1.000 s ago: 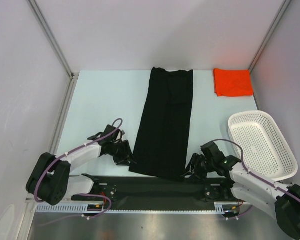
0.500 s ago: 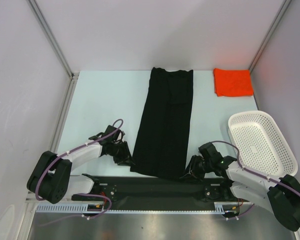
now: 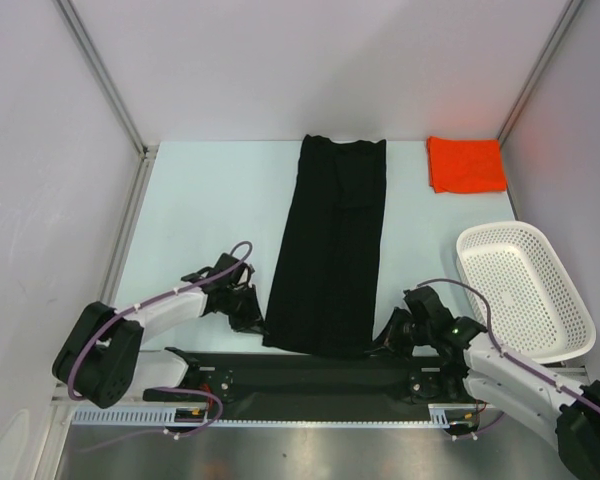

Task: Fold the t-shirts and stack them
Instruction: Fold the tshirt

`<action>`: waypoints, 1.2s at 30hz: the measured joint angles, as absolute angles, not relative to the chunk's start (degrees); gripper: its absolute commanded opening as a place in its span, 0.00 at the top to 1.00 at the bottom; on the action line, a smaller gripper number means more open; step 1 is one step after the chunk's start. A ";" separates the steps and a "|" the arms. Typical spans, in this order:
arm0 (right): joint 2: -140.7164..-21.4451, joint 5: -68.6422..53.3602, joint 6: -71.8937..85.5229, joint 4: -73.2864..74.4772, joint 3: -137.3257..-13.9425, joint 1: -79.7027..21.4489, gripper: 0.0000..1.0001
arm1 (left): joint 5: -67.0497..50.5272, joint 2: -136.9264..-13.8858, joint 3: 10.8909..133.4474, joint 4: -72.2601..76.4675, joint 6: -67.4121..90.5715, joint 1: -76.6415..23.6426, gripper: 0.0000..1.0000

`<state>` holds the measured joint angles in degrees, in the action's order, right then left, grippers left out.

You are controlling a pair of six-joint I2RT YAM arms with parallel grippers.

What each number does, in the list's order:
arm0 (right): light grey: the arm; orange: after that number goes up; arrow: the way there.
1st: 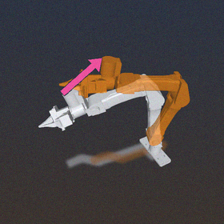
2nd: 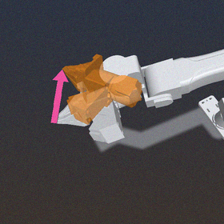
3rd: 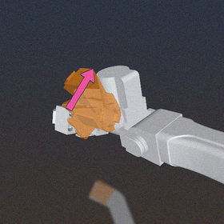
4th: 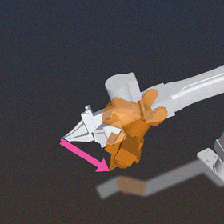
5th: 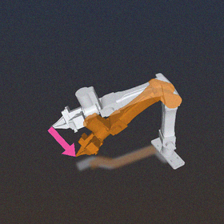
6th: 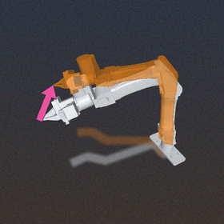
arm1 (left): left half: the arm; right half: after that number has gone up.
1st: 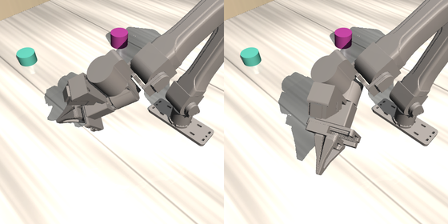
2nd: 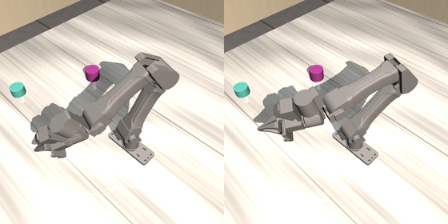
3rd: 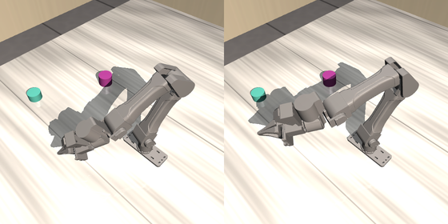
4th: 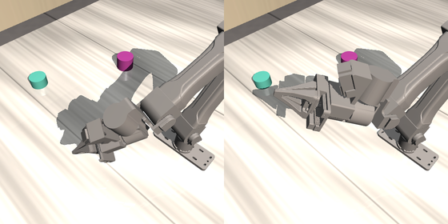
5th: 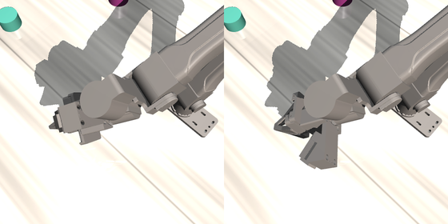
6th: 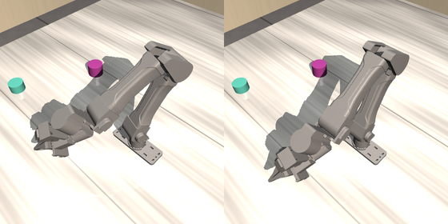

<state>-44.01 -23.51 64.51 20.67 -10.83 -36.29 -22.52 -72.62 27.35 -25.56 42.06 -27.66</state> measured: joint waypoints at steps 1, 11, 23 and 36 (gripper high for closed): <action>-42.81 -23.24 64.53 21.61 -10.83 -36.29 1.00 | -22.48 -72.44 27.33 -25.67 42.06 -28.18 0.71; -36.99 -20.97 64.51 29.63 -10.83 -36.27 1.00 | -18.13 -63.37 28.12 -32.21 43.03 -29.63 0.36; -38.33 -19.97 62.83 32.51 -11.66 -35.59 1.00 | -24.95 -68.60 25.26 -25.82 44.60 -30.52 0.51; -38.74 -21.23 60.99 32.51 -11.77 -32.67 1.00 | -23.31 -66.39 23.68 -25.71 46.06 -32.03 0.62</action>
